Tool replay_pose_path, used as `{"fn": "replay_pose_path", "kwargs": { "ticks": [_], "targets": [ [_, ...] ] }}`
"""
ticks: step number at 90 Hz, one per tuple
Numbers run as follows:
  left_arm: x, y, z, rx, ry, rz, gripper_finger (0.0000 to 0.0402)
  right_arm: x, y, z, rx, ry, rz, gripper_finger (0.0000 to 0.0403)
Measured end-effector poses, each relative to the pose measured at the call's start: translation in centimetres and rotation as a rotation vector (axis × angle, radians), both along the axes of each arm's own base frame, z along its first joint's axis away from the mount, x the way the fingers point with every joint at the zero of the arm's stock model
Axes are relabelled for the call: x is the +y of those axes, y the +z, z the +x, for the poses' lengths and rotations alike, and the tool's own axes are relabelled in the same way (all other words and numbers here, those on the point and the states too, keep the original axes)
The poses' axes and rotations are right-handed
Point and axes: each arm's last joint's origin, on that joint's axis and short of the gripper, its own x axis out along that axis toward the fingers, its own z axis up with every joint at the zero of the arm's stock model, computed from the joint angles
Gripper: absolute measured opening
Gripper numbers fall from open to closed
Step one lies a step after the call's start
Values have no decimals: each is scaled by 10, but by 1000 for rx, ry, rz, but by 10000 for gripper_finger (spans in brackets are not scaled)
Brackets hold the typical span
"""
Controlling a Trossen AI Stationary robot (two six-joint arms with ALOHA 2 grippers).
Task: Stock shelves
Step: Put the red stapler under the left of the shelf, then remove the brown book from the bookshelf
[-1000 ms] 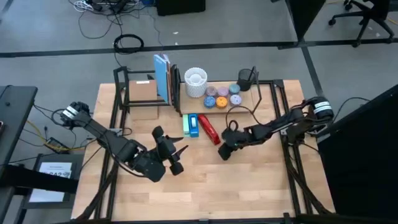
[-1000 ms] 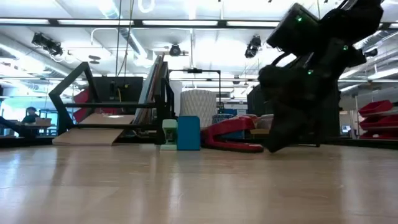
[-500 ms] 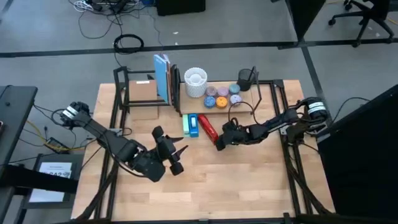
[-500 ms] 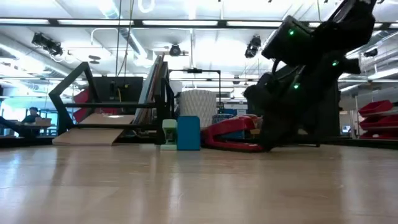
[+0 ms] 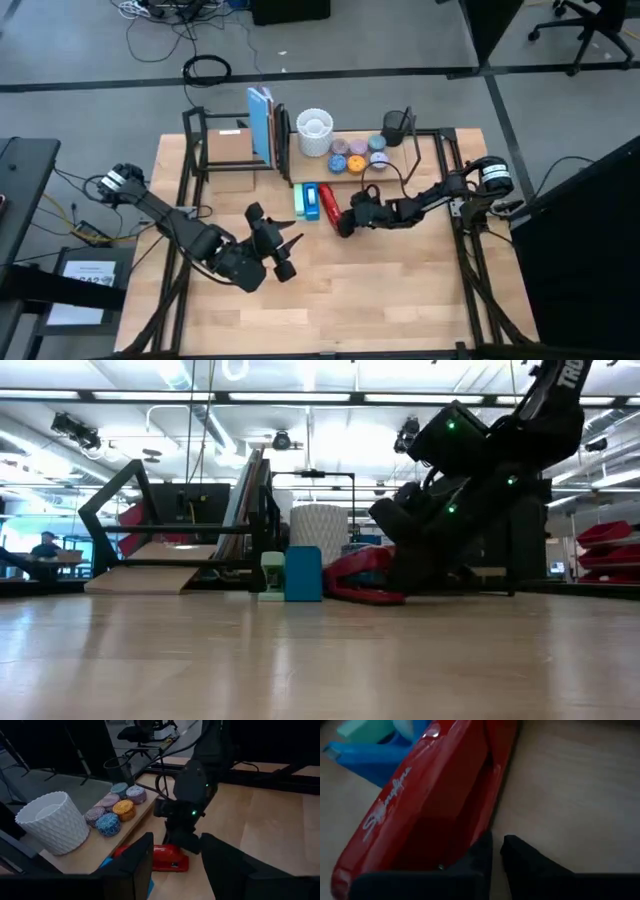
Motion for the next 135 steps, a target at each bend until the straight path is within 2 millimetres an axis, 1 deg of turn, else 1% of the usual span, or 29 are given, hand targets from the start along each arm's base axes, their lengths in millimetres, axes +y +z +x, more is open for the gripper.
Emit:
{"fn": "replay_pose_path", "kwargs": {
  "ticks": [15,25,35,44,60,66,70,75,81,86,90,98,103,112,122,127,135],
  "targets": [
    [0,0,0,-1,0,-1,142,-3,-3,20,-1,32,-10,20],
    [0,0,0,0,0,0,142,-4,2,29,-9,65,-27,20],
    [0,0,0,2,0,2,142,-9,7,31,-15,68,-48,20],
    [0,0,0,6,-1,4,142,-12,7,32,-16,64,-55,20],
    [1,-2,-1,20,-3,11,142,-10,11,31,-4,86,-71,20],
    [0,-2,-1,24,-12,4,142,-5,18,29,7,116,-109,20],
    [1,-2,0,23,-11,-1,142,1,26,26,25,128,-165,20],
    [3,-1,1,11,1,-17,142,9,39,22,36,145,-230,20],
    [10,3,1,-2,36,-48,142,20,56,15,39,161,-296,20],
    [22,11,1,-16,83,-81,142,27,69,8,47,187,-328,20],
    [35,21,-1,-19,132,-96,142,33,77,3,48,210,-343,20],
    [67,42,-6,-9,238,-109,142,45,91,-6,32,259,-360,20],
    [90,54,-8,14,300,-111,142,52,97,-10,32,283,-375,20],
    [131,74,-12,49,403,-91,142,63,102,-15,18,286,-406,20],
    [175,92,-17,49,521,-83,142,71,101,-17,14,289,-421,20],
    [198,97,-20,52,550,-102,142,74,99,-16,16,298,-423,20],
    [233,98,-26,54,557,-163,143,78,96,-16,26,312,-426,20]
  ]
}}
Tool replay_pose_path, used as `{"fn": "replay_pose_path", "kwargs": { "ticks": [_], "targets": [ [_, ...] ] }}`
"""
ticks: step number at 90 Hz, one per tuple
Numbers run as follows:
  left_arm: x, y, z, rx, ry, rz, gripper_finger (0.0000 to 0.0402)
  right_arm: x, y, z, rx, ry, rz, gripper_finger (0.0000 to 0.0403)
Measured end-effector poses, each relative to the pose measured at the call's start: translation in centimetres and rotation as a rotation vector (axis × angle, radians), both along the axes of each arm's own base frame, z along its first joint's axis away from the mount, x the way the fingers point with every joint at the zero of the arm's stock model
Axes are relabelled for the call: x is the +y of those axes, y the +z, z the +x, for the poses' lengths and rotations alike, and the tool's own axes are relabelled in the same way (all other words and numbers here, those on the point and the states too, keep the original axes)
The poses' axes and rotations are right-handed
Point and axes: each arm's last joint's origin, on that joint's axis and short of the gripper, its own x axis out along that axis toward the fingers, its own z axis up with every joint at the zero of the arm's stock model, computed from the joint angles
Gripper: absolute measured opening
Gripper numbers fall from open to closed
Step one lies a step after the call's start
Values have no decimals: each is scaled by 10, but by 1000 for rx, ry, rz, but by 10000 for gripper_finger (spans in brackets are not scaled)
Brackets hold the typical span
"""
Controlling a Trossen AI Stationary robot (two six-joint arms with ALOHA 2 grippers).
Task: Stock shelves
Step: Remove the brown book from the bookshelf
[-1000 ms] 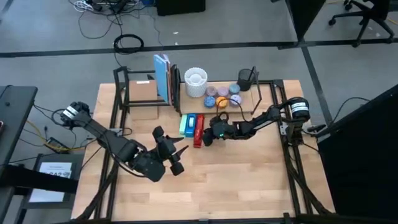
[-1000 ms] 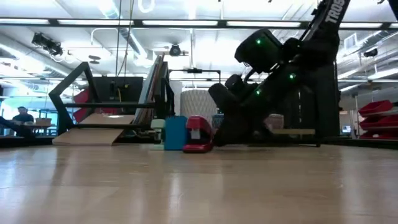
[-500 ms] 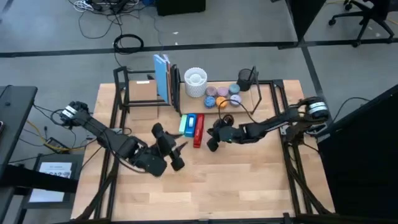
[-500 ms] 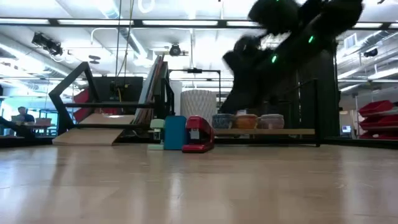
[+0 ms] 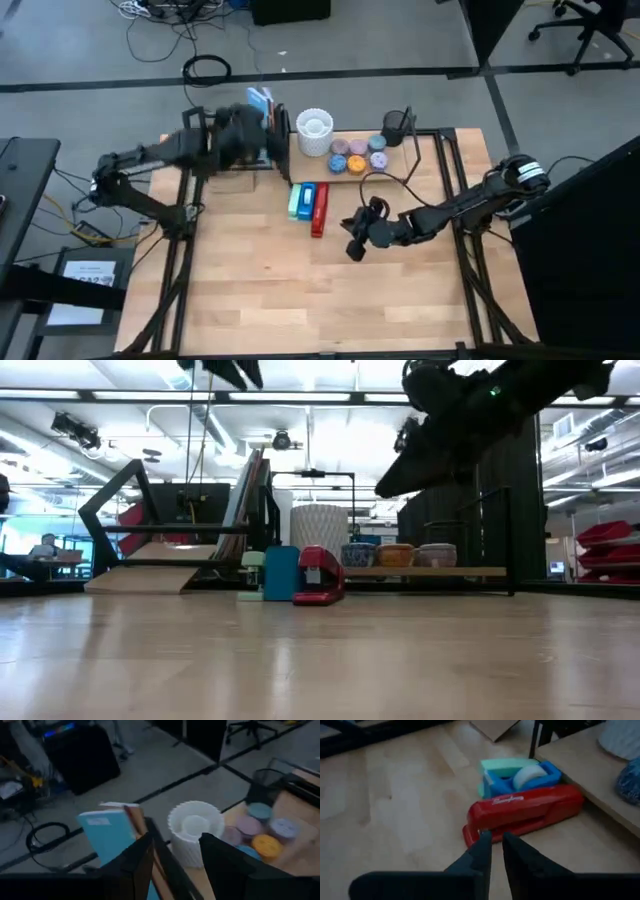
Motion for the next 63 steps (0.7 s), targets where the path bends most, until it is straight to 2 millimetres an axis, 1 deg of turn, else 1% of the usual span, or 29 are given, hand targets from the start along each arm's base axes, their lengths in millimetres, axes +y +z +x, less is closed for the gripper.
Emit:
{"fn": "replay_pose_path", "kwargs": {
  "ticks": [11,21,28,38,43,51,57,63],
  "targets": [
    [42,-3,-15,-21,24,-95,151,4,-4,0,14,14,-4,20],
    [70,-7,-27,-18,71,-129,176,8,-3,-1,8,26,-4,20],
    [82,-11,-30,-1,86,-140,199,9,-3,-1,5,33,-7,20],
    [96,-18,-42,55,157,-179,222,10,-3,-1,4,37,-7,20],
    [106,-24,-51,88,197,-229,226,10,-2,-1,0,37,-6,20],
    [120,-38,-65,136,217,-361,227,11,-2,0,-7,39,-3,20],
    [128,-46,-69,167,213,-431,225,11,-2,0,-7,39,-3,20],
    [134,-52,-70,173,203,-466,224,11,-2,0,-7,39,-3,20]
  ]
}}
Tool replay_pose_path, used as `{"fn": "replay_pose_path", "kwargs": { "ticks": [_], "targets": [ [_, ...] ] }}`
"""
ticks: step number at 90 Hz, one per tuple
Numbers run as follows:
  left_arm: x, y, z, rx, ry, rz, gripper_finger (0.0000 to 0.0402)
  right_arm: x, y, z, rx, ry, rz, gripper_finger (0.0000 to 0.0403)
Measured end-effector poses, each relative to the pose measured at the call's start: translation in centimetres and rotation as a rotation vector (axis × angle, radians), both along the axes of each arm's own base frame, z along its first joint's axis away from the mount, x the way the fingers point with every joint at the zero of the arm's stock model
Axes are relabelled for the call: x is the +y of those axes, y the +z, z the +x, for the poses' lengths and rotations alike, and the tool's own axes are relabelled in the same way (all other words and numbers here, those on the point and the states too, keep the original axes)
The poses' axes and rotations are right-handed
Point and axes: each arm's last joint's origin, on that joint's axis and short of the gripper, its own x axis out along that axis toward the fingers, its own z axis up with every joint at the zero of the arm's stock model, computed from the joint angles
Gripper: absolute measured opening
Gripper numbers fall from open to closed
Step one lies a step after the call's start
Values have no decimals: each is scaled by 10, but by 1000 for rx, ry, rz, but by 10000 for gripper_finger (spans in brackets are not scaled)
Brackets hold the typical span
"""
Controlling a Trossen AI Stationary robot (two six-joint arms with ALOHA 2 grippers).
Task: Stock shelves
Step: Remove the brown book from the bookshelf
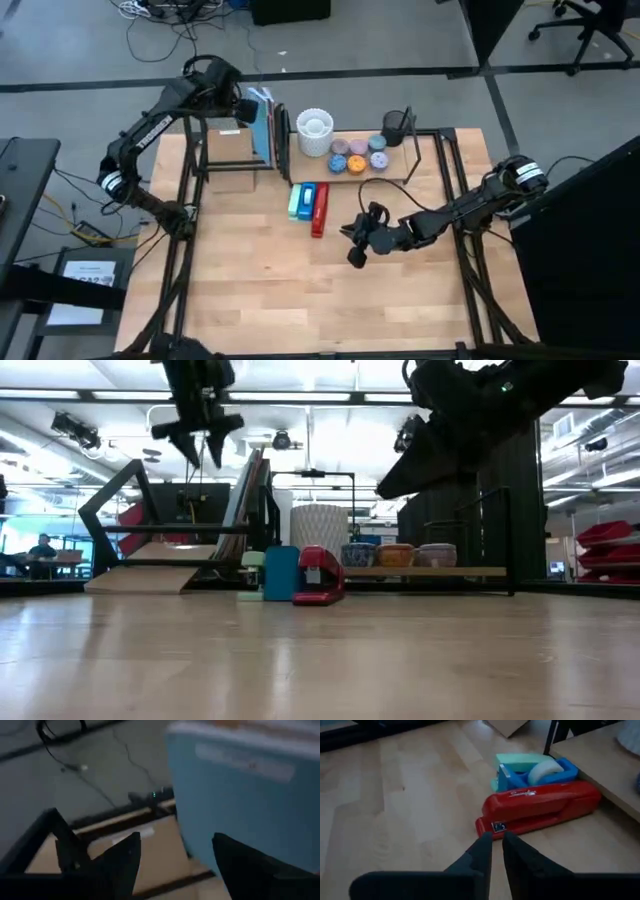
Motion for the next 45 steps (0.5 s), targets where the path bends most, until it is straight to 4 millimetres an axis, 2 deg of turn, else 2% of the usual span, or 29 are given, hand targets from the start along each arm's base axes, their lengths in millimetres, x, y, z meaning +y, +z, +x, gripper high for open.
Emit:
{"fn": "replay_pose_path", "kwargs": {
  "ticks": [31,45],
  "targets": [
    [11,15,19,-364,-205,41,225,-1,0,0,-2,-4,1,20],
    [9,18,26,-385,-266,72,225,-3,0,1,-2,-9,-1,20]
  ]
}}
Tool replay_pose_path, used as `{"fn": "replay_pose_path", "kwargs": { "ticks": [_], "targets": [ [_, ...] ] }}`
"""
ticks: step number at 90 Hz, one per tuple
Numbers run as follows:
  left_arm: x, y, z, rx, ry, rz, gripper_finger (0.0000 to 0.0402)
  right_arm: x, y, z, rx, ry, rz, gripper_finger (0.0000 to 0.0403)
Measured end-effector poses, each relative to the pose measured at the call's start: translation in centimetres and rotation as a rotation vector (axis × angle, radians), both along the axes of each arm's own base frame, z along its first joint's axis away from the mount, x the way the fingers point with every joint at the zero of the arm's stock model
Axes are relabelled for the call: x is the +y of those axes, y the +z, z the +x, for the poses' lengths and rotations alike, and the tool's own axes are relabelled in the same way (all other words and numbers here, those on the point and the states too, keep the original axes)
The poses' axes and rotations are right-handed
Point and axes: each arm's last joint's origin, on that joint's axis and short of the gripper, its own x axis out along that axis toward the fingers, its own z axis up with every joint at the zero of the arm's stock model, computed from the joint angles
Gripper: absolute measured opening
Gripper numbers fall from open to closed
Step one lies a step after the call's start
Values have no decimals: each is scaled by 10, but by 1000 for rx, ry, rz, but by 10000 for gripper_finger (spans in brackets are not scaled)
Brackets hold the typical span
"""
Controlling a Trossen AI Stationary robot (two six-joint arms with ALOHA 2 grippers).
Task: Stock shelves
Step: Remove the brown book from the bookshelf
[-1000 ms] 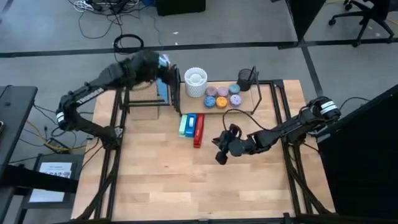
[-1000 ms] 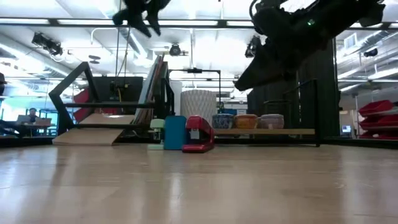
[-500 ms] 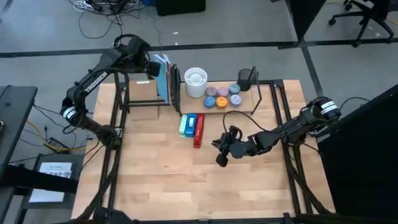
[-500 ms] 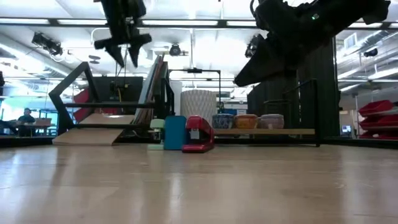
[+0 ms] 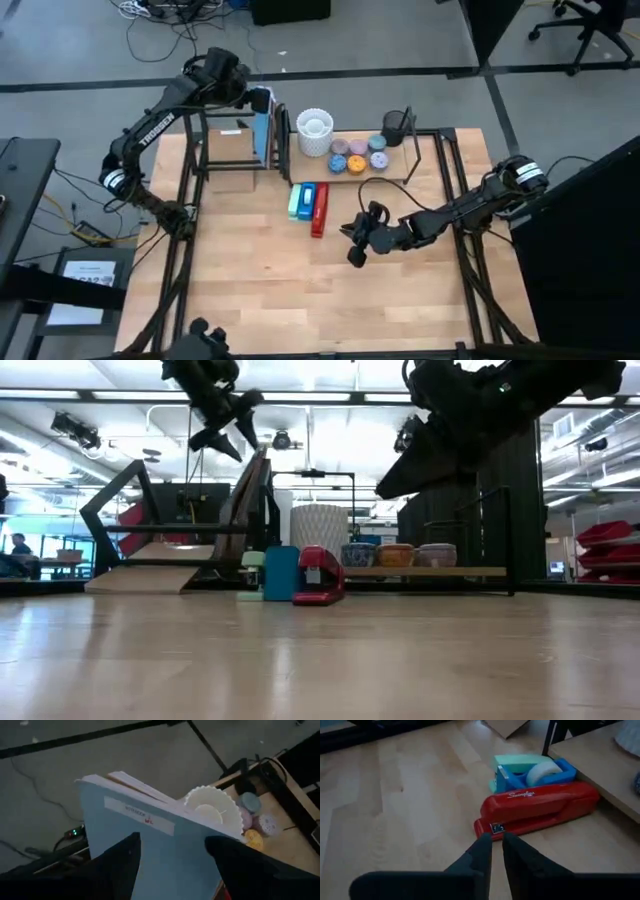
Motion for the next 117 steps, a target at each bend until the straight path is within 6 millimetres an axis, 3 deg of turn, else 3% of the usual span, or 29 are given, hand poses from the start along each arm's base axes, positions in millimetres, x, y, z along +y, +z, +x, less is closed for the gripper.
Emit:
{"fn": "replay_pose_path", "kwargs": {
  "ticks": [32,64,75,96,106,117],
  "targets": [
    [-18,5,11,98,-23,108,225,-9,0,3,2,-29,-6,20],
    [-61,21,-1,166,-86,141,225,-9,0,3,2,-28,-6,20],
    [-76,11,7,253,-98,140,225,-9,0,3,2,-28,-5,20],
    [-109,-26,22,428,-160,57,225,-9,0,2,2,-26,-5,20],
    [-125,-35,24,540,-110,114,225,-9,0,2,2,-24,-5,20],
    [-130,-43,28,544,-65,127,225,-9,0,2,2,-24,-5,20]
  ]
}}
